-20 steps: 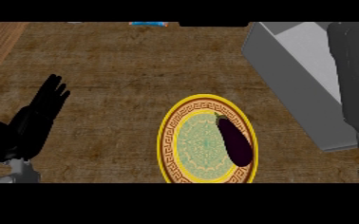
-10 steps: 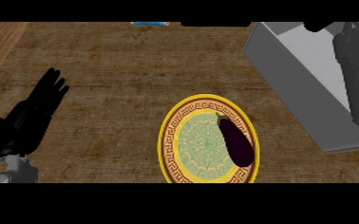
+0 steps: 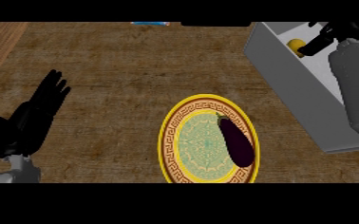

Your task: Pick the lemon from the plate and place it in the cardboard box

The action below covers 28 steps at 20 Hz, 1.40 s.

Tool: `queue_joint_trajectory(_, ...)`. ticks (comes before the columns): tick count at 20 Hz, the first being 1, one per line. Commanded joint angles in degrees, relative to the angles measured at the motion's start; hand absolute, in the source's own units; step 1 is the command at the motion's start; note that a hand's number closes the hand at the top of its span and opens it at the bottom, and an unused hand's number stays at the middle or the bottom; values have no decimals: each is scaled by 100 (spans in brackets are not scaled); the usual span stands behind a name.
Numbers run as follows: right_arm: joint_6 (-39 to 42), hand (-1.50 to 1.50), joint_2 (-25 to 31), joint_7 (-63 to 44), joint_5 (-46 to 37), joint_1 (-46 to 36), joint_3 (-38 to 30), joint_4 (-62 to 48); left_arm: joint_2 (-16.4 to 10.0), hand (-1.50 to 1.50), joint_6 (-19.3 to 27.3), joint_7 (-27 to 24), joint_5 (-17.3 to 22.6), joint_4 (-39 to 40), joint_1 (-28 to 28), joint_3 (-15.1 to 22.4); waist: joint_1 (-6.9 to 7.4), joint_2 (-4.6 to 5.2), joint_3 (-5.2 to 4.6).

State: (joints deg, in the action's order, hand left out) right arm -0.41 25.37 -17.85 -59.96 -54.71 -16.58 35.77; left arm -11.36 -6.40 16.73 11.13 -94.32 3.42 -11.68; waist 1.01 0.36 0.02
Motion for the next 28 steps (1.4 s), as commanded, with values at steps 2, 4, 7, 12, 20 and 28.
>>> queue_joint_trajectory(2,-276,-150,91,748,305,-116,-253,-756,-75,0,-84,-112,120,328,271,-157,28,17,2)
queue_joint_trajectory(4,-496,-150,13,1063,542,156,-367,-447,64,0,-10,-68,-43,-4,-76,33,-2,-10,3)
queue_joint_trajectory(7,-1175,-150,-17,1318,805,14,-708,-466,-97,0,-96,21,90,26,28,-117,56,20,7)
queue_joint_trajectory(12,-1740,-150,-285,1404,1848,180,-1603,289,-153,0,-95,71,123,68,-9,-205,-116,-38,3)
queue_joint_trajectory(20,-809,-150,365,1442,2937,789,-2141,1144,-9,0,-229,-337,100,34,-364,-186,-149,-63,-4)
queue_joint_trajectory(28,315,-150,1163,1539,3816,1661,-2460,1571,150,0,-25,4,-28,-395,-457,3,-110,-54,-2)
